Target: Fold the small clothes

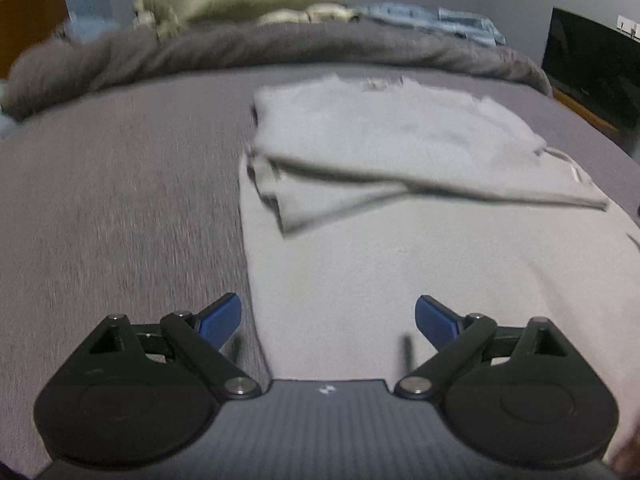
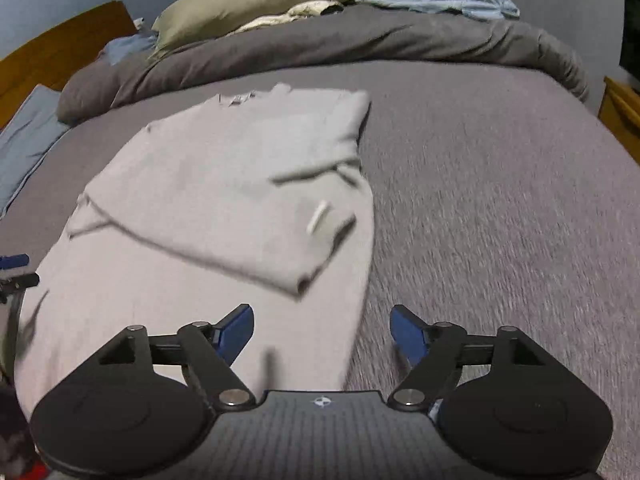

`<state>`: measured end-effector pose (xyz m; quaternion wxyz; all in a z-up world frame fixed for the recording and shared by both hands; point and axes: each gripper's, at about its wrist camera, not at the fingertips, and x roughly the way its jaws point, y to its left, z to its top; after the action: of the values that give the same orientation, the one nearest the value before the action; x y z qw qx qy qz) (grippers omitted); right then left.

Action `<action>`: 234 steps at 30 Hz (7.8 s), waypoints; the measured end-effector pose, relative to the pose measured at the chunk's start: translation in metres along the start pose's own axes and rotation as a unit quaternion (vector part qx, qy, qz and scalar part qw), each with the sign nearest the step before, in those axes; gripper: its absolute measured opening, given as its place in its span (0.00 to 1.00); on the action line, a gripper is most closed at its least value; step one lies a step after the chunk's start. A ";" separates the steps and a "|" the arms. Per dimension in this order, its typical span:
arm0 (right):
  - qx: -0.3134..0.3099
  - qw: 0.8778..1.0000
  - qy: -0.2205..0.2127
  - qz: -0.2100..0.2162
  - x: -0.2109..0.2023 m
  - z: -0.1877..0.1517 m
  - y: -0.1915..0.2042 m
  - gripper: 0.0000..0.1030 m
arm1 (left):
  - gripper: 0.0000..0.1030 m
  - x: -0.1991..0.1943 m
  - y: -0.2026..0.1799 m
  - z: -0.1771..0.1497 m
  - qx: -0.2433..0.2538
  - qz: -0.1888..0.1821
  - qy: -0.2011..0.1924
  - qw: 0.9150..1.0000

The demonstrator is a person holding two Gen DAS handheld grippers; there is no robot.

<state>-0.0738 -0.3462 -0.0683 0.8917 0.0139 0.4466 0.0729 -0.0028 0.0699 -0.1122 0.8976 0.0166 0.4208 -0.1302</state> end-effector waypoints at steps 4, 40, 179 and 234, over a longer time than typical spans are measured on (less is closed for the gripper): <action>-0.005 0.999 0.036 0.013 -0.002 -0.024 -0.006 0.75 | 0.91 -0.013 0.002 -0.017 -0.013 -0.013 0.037 0.999; -0.020 0.974 0.066 0.217 -0.039 -0.032 0.003 0.07 | 0.03 -0.087 0.024 -0.027 -0.103 -0.177 -0.017 0.979; 0.083 0.984 -0.115 -0.105 0.064 0.028 0.038 0.97 | 0.74 0.039 0.020 0.044 -0.173 0.041 -0.042 0.983; 0.109 0.989 -0.085 -0.047 0.016 0.042 0.071 0.17 | 0.08 -0.021 -0.025 0.018 -0.118 0.031 -0.060 0.991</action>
<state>-0.0392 -0.2719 -0.0498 0.9220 0.0960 0.3746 -0.0193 -0.0079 0.0475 -0.0827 0.9206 -0.0842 0.3776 -0.0527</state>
